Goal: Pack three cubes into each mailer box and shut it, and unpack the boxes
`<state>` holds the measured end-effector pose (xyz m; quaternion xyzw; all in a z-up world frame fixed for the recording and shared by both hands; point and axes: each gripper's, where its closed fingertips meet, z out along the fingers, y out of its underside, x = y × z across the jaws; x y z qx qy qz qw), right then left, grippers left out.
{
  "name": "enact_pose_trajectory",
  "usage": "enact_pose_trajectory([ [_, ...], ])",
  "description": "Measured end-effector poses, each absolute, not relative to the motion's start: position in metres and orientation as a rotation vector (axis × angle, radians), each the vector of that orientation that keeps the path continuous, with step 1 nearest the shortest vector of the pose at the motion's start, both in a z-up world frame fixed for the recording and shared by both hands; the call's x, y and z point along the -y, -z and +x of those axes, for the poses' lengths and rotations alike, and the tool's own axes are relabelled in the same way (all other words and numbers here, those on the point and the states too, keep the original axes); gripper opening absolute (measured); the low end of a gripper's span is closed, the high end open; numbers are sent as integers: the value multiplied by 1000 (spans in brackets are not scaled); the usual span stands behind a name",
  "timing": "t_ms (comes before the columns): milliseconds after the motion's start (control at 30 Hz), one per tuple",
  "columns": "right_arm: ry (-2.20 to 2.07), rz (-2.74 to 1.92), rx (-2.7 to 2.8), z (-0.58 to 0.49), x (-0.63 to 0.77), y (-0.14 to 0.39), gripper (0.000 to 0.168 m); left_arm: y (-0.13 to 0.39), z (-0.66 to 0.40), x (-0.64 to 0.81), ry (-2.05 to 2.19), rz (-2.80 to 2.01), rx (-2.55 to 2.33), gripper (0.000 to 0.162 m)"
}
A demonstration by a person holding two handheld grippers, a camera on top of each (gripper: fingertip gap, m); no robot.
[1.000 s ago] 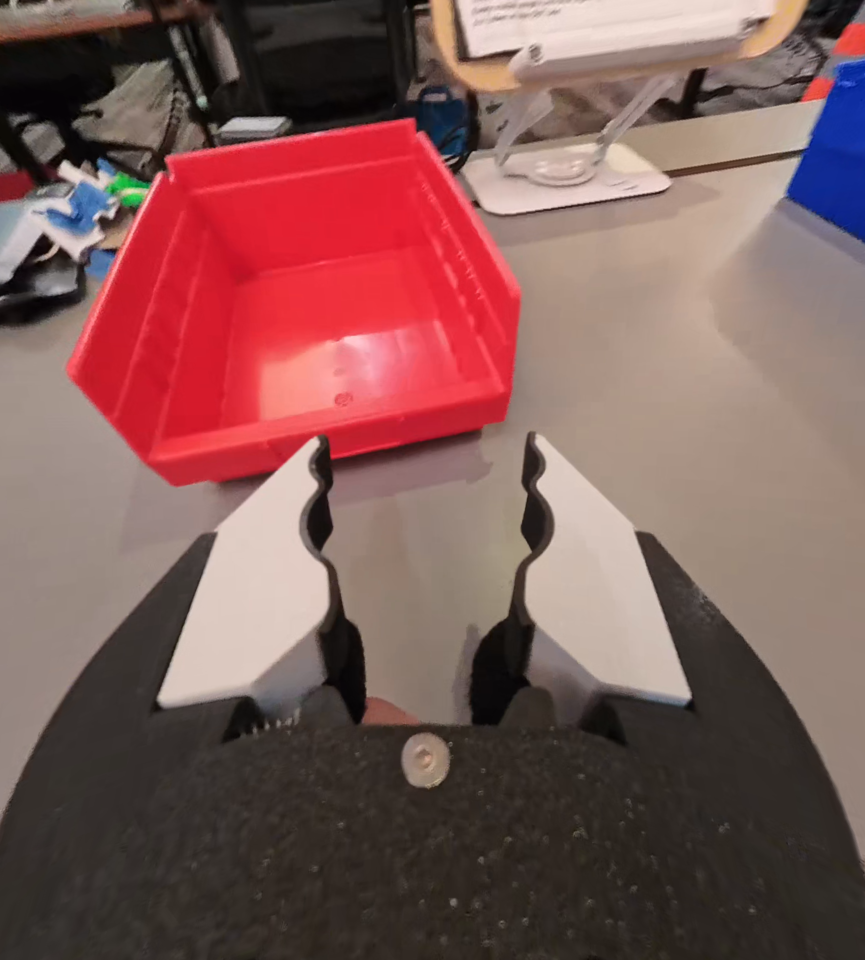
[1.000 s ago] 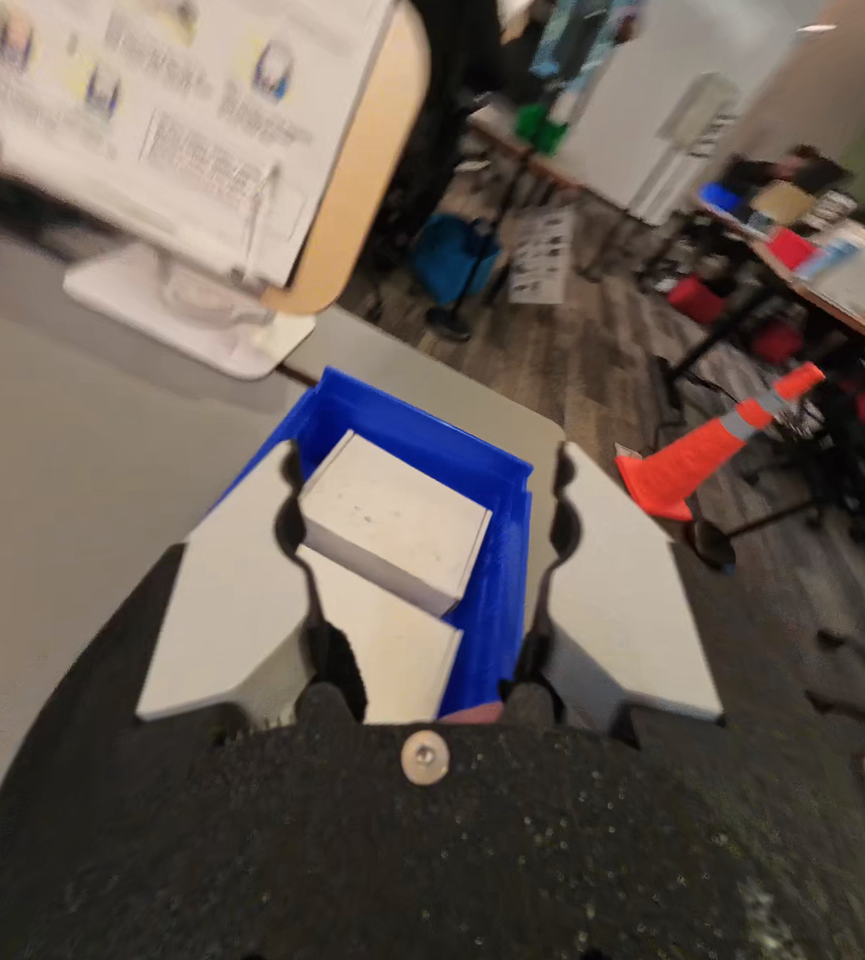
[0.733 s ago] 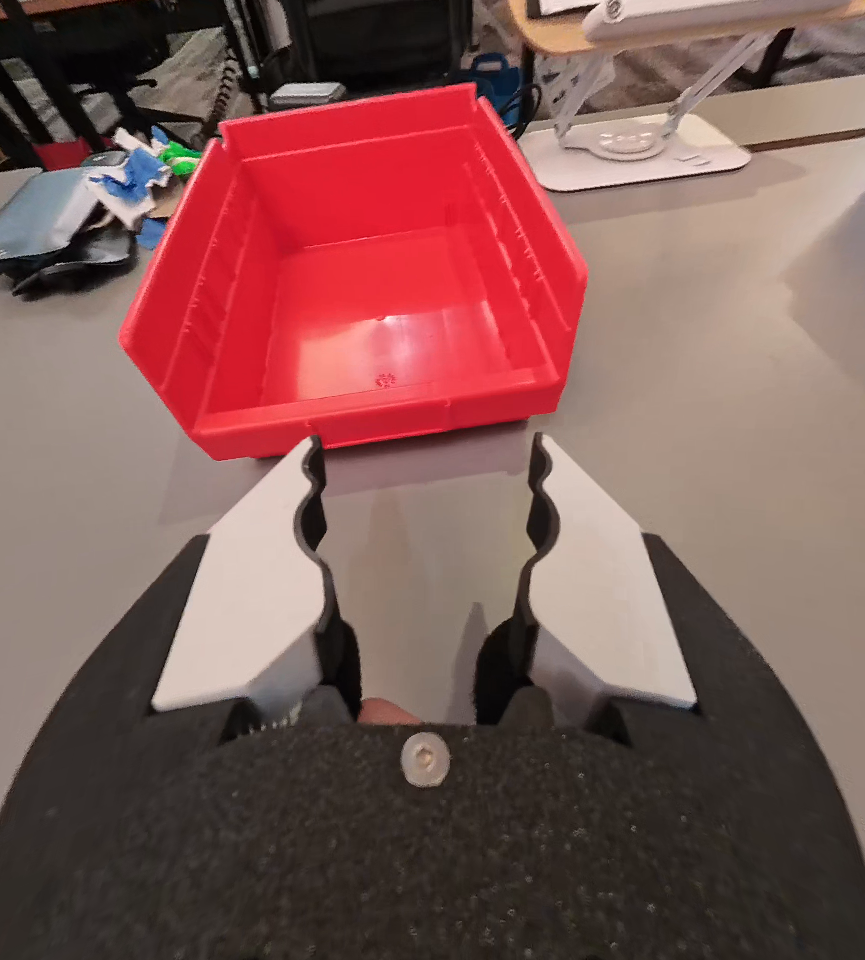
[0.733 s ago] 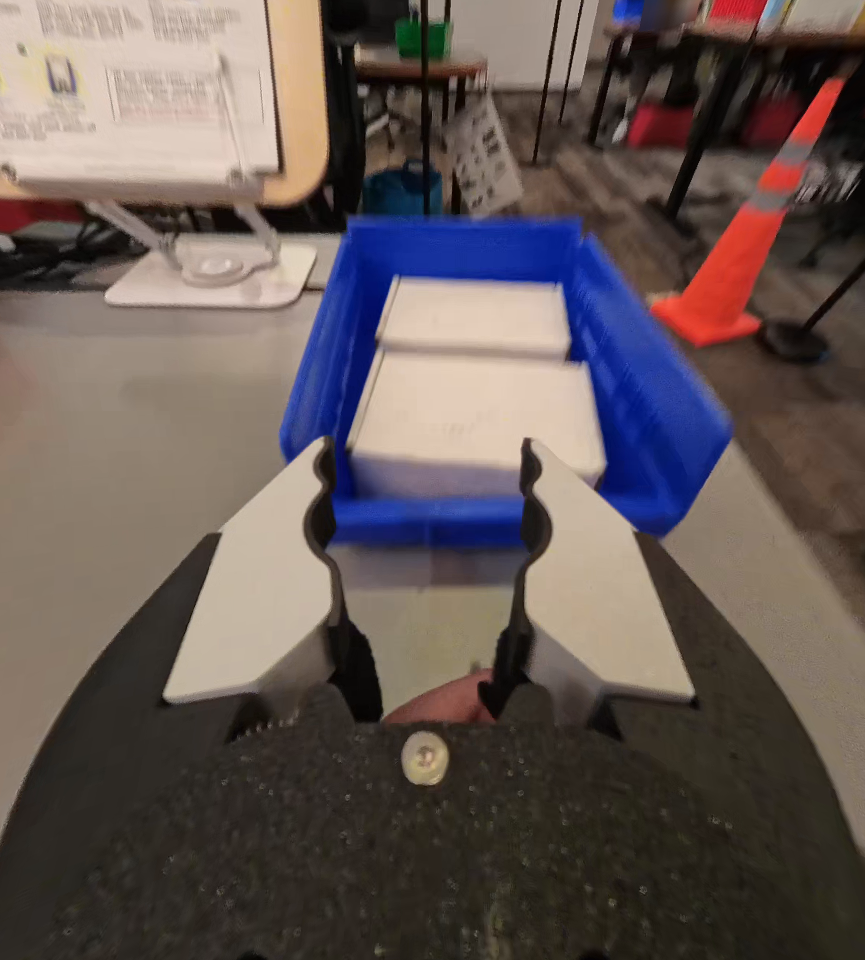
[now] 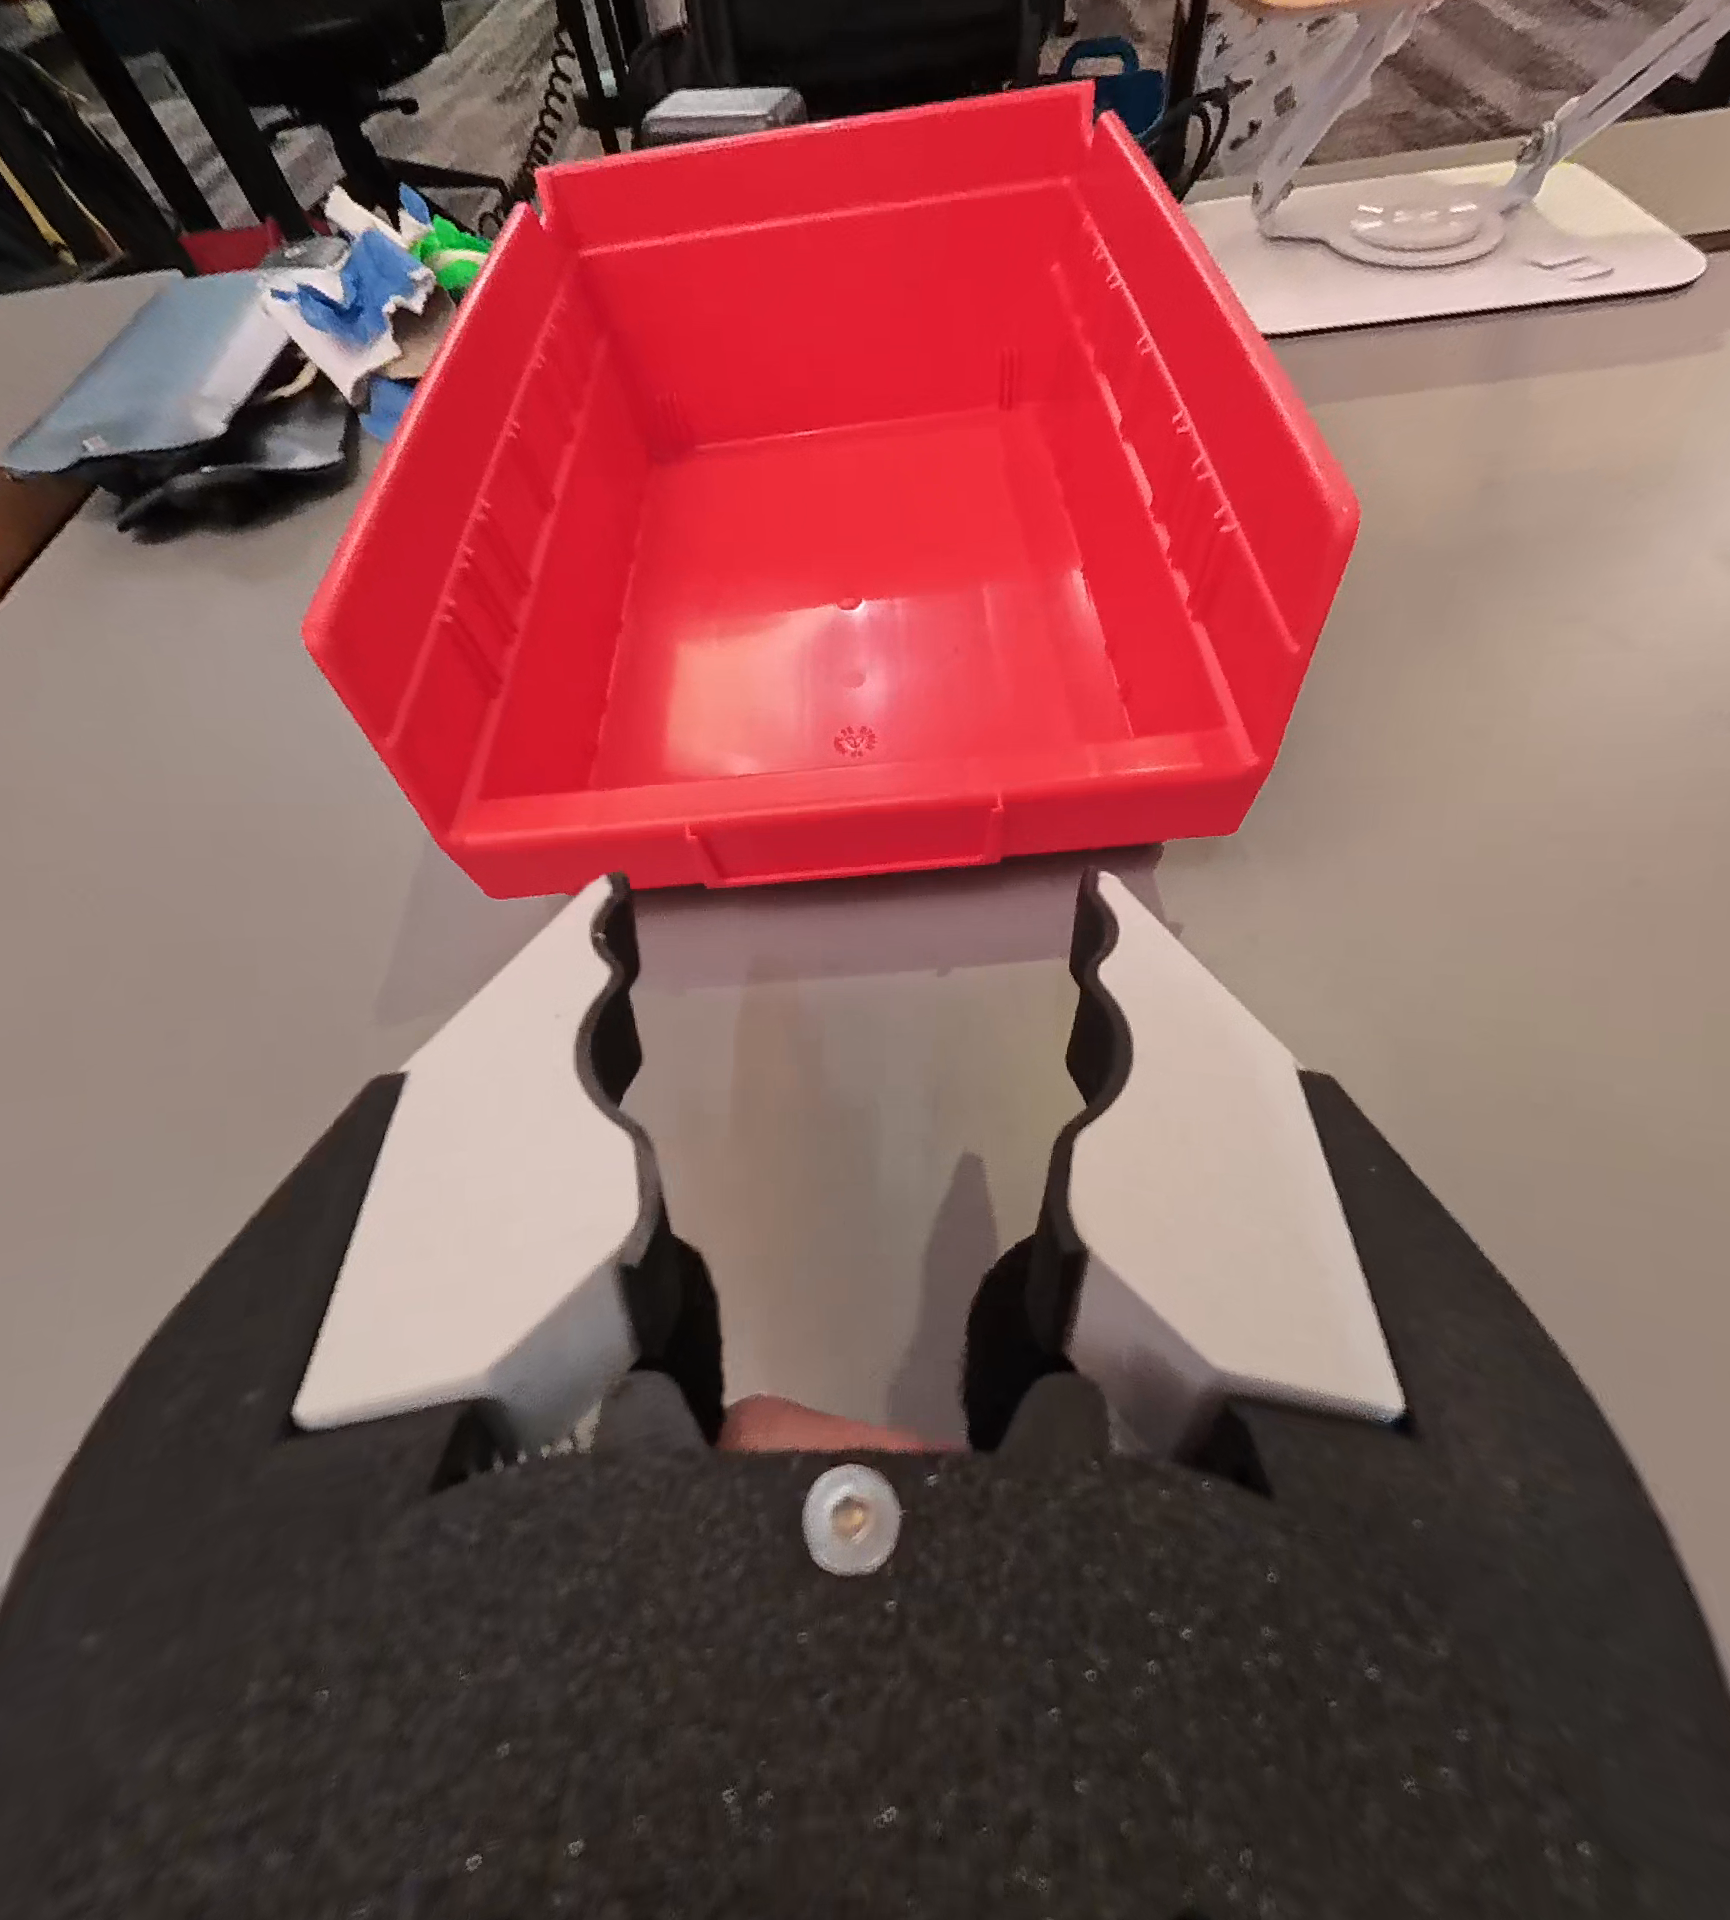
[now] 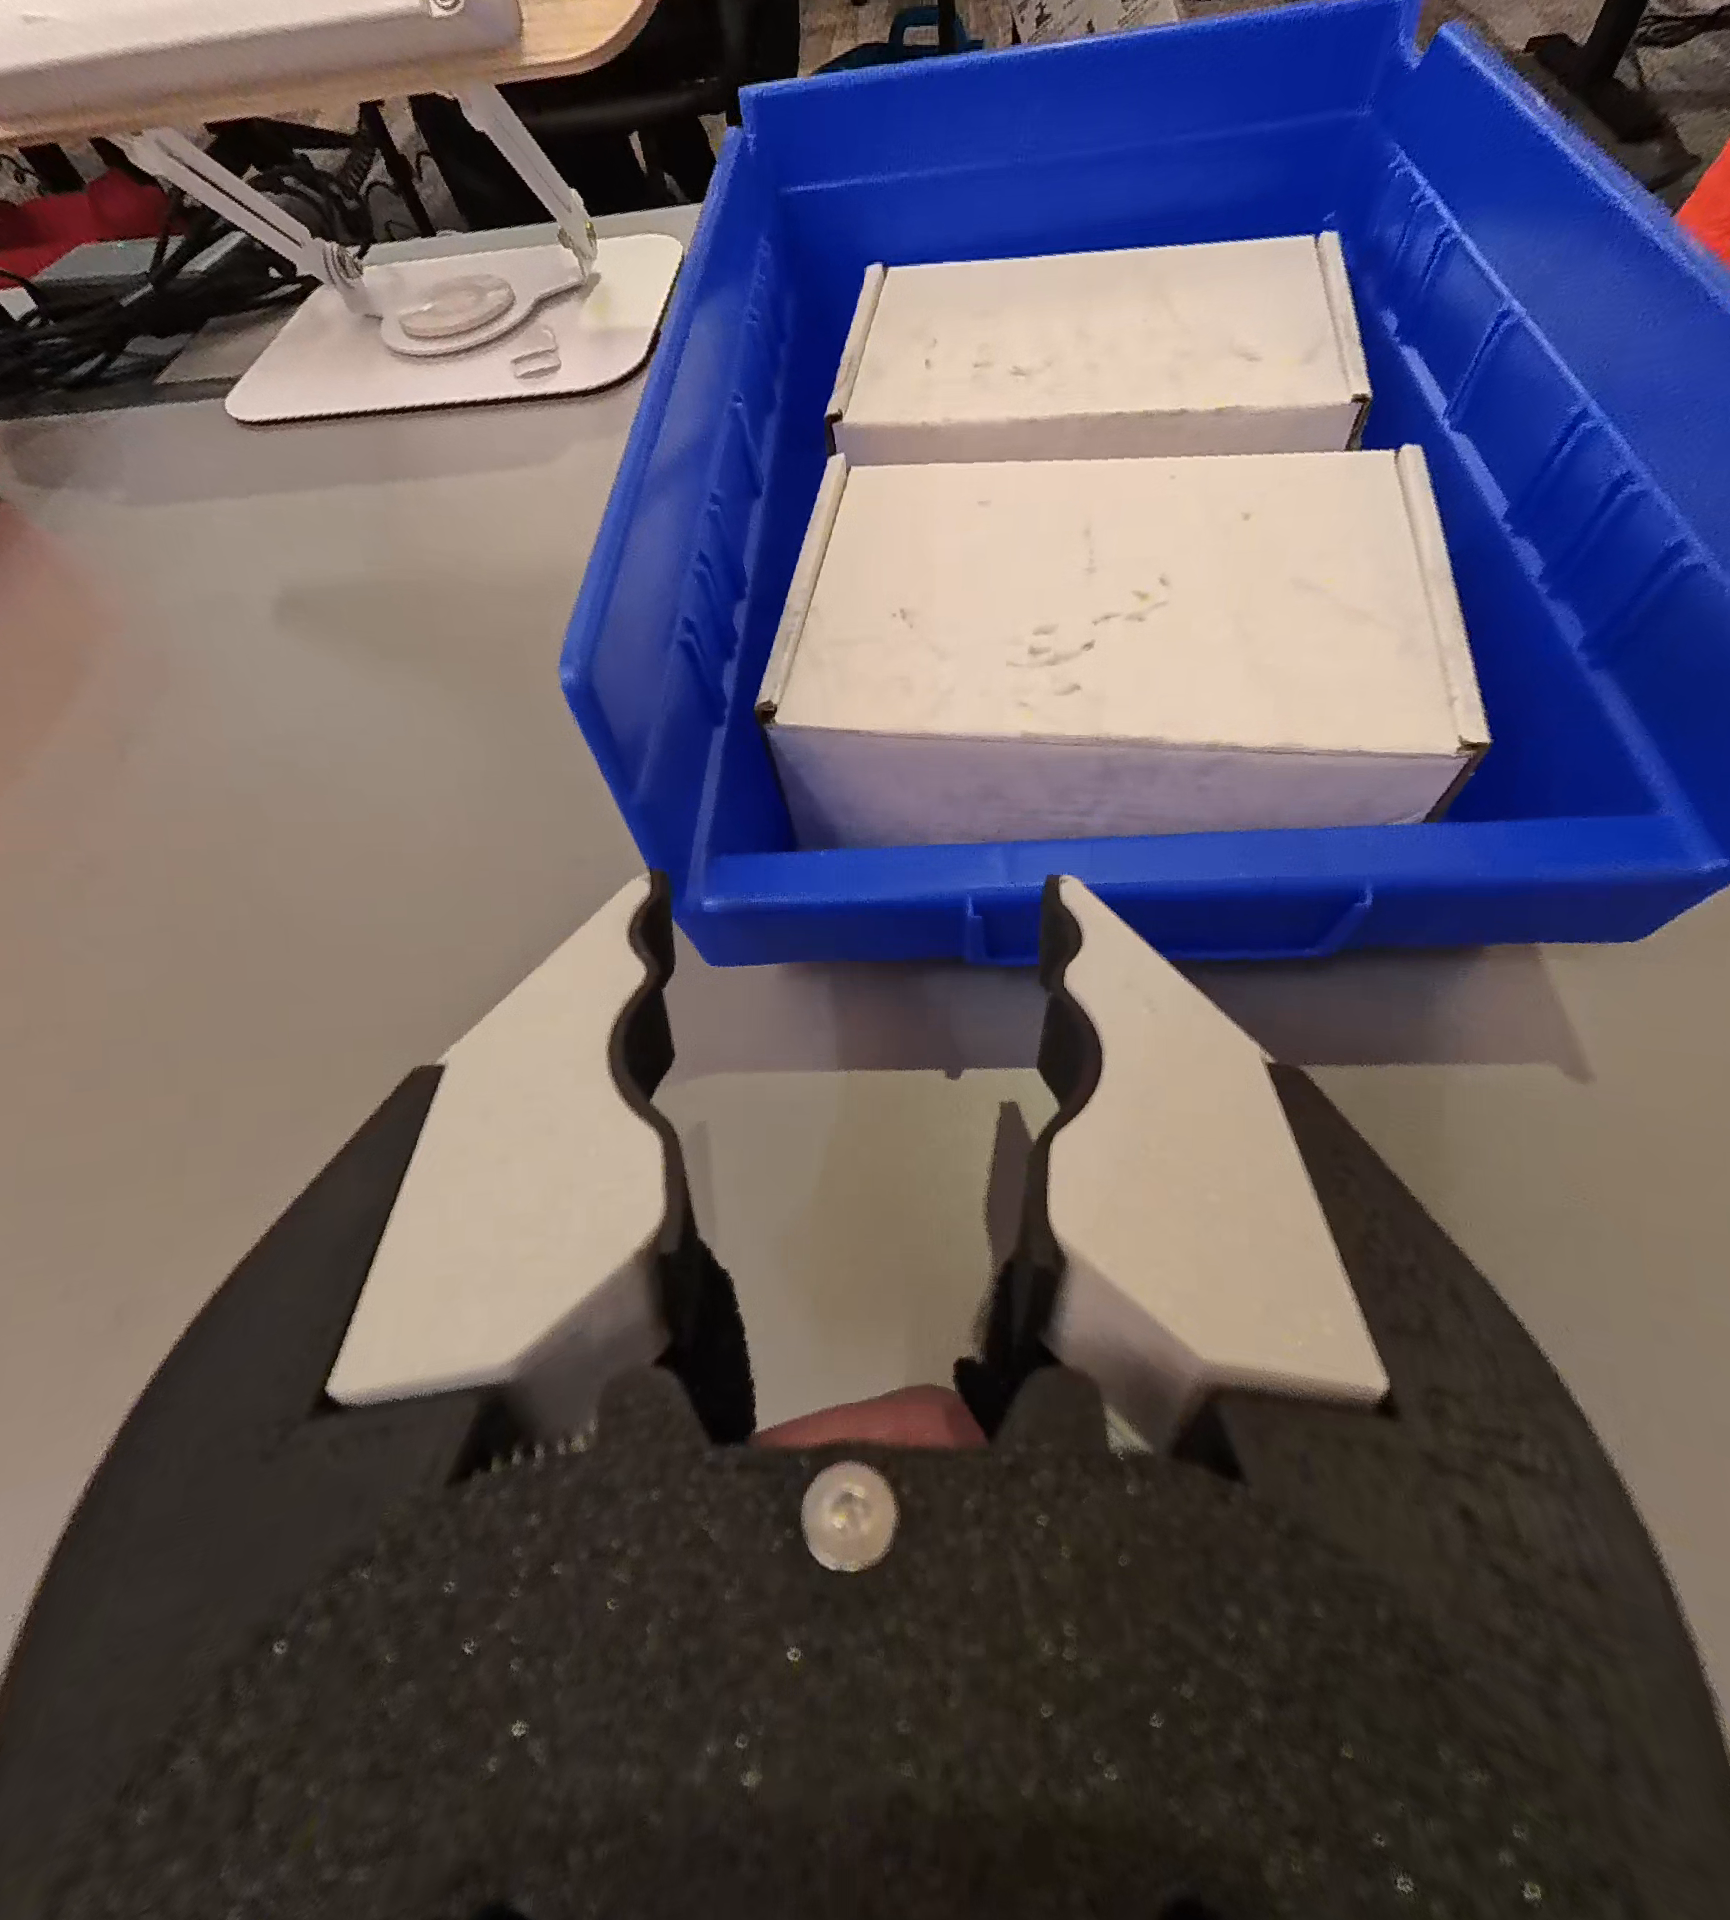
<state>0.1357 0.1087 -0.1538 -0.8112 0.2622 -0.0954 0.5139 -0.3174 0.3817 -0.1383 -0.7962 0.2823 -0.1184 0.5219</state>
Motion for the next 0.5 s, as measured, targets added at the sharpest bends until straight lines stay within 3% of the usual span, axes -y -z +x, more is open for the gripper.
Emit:
enact_pose_trajectory([
  [233, 229, -1934, -607, 130, -102, 146, 66, 125, -316, -381, 168, -1784, -714, 75],
  [367, 226, -1923, -595, 130, -96, 140, 63, 90, -288, -360, 252, -1555, -779, 90],
  [500, 247, -1907, -606, 135, -85, 138, 63, 68, -248, -320, 365, -1403, -836, 79],
])
